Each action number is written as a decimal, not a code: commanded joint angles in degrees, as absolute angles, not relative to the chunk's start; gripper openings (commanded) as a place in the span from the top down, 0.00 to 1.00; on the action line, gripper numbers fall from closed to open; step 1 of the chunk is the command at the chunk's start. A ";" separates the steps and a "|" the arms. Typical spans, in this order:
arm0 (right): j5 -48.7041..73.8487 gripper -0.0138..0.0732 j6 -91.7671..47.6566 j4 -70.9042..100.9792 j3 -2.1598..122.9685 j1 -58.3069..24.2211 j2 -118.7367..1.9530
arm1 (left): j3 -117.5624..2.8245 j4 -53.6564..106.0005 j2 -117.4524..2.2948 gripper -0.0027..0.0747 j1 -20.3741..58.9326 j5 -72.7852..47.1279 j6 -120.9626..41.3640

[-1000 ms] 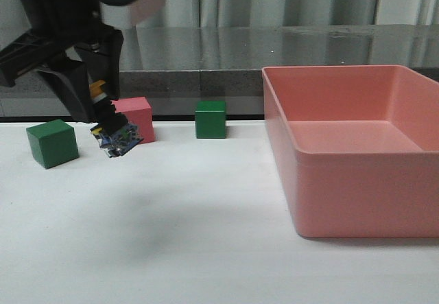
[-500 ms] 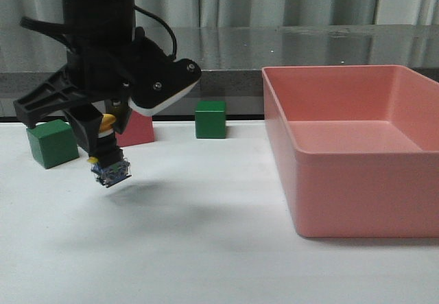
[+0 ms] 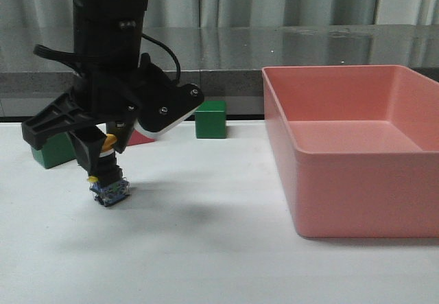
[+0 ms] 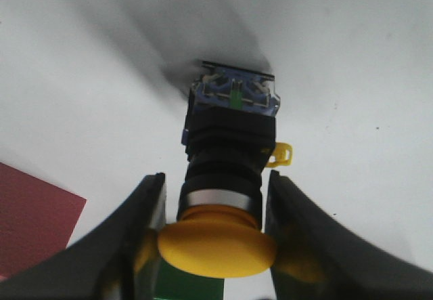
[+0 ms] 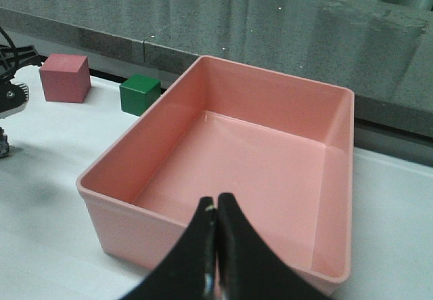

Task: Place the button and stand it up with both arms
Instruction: 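Set the button upright on the table and open the left gripper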

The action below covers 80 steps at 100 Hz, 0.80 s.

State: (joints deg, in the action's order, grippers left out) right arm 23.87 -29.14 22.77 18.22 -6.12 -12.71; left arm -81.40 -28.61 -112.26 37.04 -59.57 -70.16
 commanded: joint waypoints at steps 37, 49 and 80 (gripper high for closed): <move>19.91 0.97 -29.16 23.89 19.74 -5.90 -13.21 | -83.26 -27.48 -109.54 0.31 37.43 -60.57 -69.45; 19.91 0.97 -29.16 23.89 19.74 -5.90 -13.21 | -83.26 -27.48 -109.43 0.19 37.43 -60.57 -69.45; 19.91 0.97 -29.16 23.89 19.74 -5.90 -13.21 | -83.26 -27.90 -105.05 0.19 37.43 -63.55 -68.07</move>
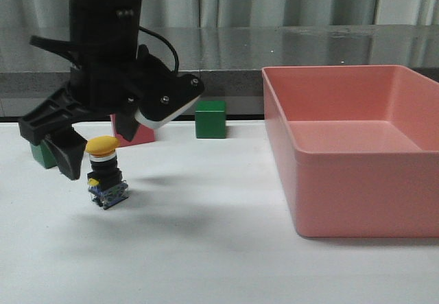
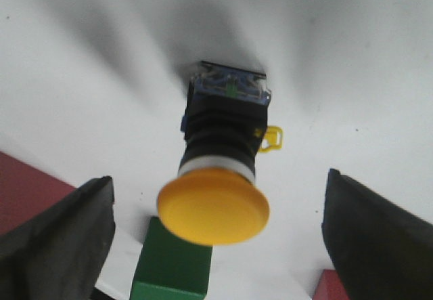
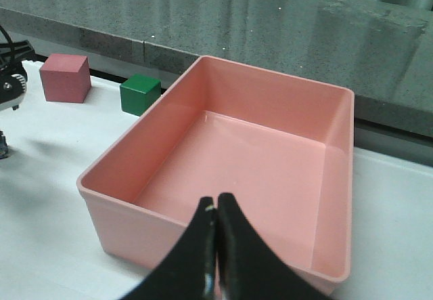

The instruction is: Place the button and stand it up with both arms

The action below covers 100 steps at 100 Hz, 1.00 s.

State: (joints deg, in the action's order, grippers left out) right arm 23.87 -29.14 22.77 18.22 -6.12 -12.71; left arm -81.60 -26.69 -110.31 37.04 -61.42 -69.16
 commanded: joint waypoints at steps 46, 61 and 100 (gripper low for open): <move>19.91 0.97 -29.16 23.89 19.74 -5.90 -13.21 | -83.26 -29.31 -90.09 0.63 30.77 -68.34 -33.95; 19.91 0.97 -29.16 23.89 19.74 -5.90 -13.21 | -83.26 -23.41 -84.98 0.99 26.02 -66.43 -29.11; 19.91 0.97 -29.16 23.89 19.74 -5.90 -13.21 | -69.23 -0.63 -64.98 0.99 15.16 -34.84 -27.44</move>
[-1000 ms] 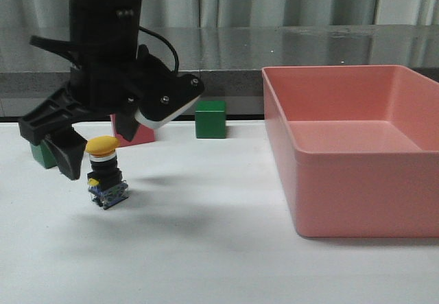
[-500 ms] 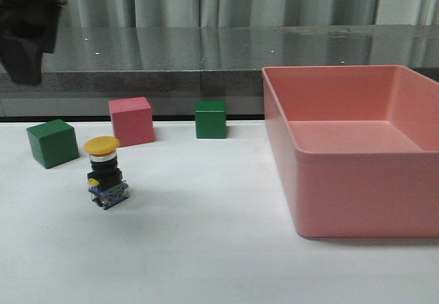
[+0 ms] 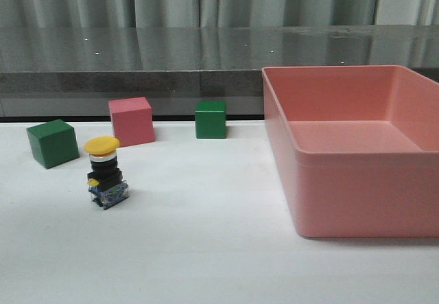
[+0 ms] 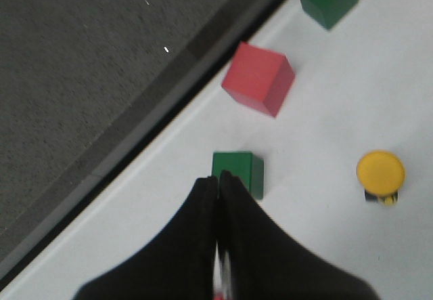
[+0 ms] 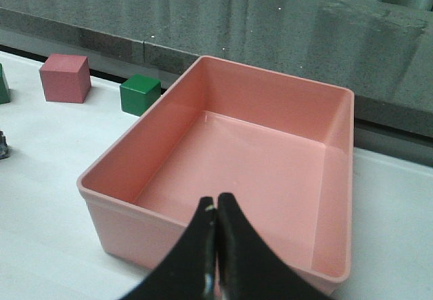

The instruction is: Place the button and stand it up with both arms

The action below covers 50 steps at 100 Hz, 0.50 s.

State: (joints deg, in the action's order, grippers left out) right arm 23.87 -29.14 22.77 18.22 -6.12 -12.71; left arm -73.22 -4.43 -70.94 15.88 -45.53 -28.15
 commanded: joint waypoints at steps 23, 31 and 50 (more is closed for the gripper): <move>19.91 0.97 -29.16 23.95 19.74 -5.90 -13.21 | -48.13 5.56 -52.07 0.99 15.16 -17.79 -27.44; 19.91 0.97 -29.16 23.95 19.74 -5.90 -13.21 | -41.15 8.60 -48.02 0.99 15.16 -11.24 -27.44; 19.91 0.97 -29.16 23.95 19.74 -5.90 -13.21 | -28.84 12.01 -40.67 0.99 15.16 -5.34 -27.44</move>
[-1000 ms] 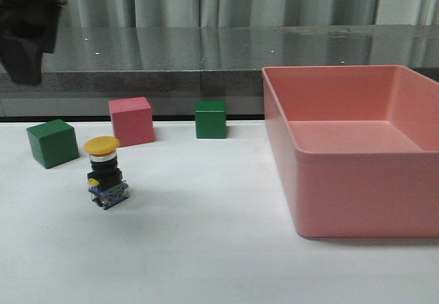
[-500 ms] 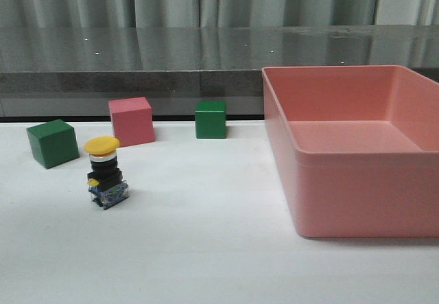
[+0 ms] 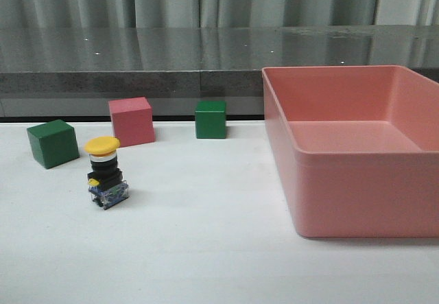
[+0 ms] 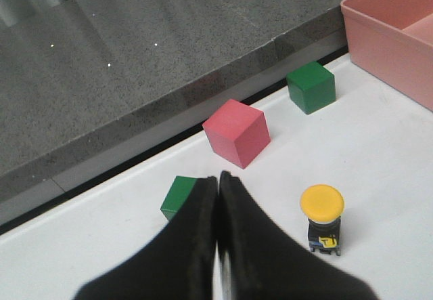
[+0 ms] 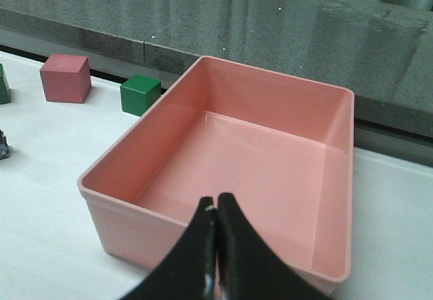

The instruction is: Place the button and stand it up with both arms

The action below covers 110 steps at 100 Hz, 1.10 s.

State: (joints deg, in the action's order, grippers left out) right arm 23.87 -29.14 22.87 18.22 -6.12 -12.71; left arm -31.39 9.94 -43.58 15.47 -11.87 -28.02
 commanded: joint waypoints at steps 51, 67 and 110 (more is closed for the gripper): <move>19.91 0.97 -29.16 23.95 19.74 -5.90 -13.21 | -22.44 12.15 -39.95 0.99 15.16 -2.91 -27.44; 19.91 0.97 -29.16 23.95 19.74 -5.90 -13.21 | -19.75 11.31 -38.89 0.99 15.16 5.26 -27.44; 19.91 0.97 -29.16 23.95 19.74 -5.90 -13.21 | -3.35 3.84 -10.62 0.99 4.37 6.08 -17.89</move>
State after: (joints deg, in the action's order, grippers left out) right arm 23.87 -29.14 23.00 18.22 -6.12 -12.71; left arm -3.57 7.31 -15.54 7.50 6.05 -21.78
